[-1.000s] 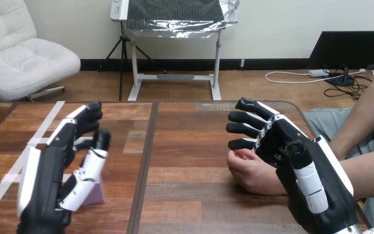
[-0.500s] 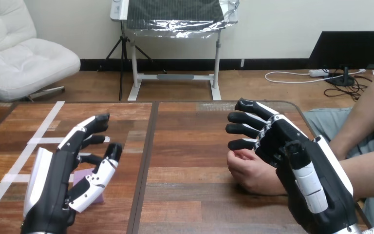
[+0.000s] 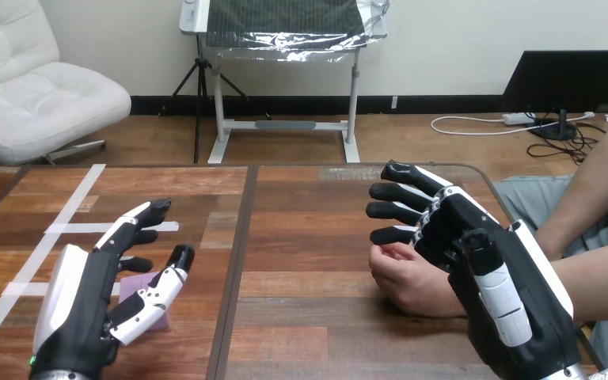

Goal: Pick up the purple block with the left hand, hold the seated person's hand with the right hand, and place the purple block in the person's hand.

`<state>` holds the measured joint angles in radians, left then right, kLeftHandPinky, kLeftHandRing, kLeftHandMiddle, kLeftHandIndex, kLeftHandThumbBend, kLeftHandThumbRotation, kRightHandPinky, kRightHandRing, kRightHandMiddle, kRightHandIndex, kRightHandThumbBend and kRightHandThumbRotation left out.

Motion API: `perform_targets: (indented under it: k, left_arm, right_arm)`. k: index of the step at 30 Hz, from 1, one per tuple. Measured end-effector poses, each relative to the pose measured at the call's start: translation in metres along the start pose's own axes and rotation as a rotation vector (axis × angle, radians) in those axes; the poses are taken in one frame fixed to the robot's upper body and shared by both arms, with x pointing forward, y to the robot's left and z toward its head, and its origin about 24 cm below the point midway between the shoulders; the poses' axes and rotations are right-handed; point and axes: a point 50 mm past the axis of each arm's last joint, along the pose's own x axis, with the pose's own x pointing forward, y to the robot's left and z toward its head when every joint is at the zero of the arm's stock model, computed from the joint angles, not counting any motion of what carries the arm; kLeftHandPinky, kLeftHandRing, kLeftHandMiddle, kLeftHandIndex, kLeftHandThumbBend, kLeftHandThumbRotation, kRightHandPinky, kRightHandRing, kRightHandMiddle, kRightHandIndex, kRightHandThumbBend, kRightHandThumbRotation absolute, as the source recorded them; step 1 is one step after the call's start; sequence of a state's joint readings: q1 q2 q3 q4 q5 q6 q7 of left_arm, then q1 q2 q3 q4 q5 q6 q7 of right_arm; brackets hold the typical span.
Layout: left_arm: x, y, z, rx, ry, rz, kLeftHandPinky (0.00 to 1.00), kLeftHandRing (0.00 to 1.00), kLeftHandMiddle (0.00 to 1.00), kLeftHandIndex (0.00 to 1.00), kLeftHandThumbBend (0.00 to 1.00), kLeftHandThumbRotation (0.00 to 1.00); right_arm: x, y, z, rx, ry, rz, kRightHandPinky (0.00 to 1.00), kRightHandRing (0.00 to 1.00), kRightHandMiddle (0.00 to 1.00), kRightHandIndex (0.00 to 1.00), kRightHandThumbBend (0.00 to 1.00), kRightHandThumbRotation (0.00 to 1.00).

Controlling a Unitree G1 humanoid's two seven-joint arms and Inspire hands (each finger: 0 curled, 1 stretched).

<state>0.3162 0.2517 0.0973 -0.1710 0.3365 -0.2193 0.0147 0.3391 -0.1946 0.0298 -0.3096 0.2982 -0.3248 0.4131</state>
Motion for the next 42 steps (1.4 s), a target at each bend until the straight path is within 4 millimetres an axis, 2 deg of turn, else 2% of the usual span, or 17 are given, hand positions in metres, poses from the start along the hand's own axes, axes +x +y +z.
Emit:
perform_targets:
  k: [11, 25, 42]
  left_arm:
    - [0.011, 0.004, -0.010, 0.117, 0.016, -0.024, 0.68, 0.81, 0.84, 0.82, 0.46, 0.50]
    - [0.022, 0.010, -0.023, 0.195, 0.049, -0.030, 0.76, 0.82, 0.85, 0.82, 0.47, 0.43]
    - [0.030, 0.014, -0.032, 0.264, 0.079, -0.031, 0.82, 0.83, 0.85, 0.82, 0.49, 0.45]
  right_arm:
    - [0.000, 0.000, 0.000, 0.000, 0.000, 0.000, 0.68, 0.78, 0.80, 0.82, 0.75, 0.86]
    - [0.000, 0.000, 0.000, -0.002, -0.001, -0.002, 0.68, 0.77, 0.80, 0.82, 0.74, 0.86]
    - [0.000, -0.001, 0.000, -0.004, 0.000, -0.001, 0.67, 0.77, 0.80, 0.82, 0.75, 0.87]
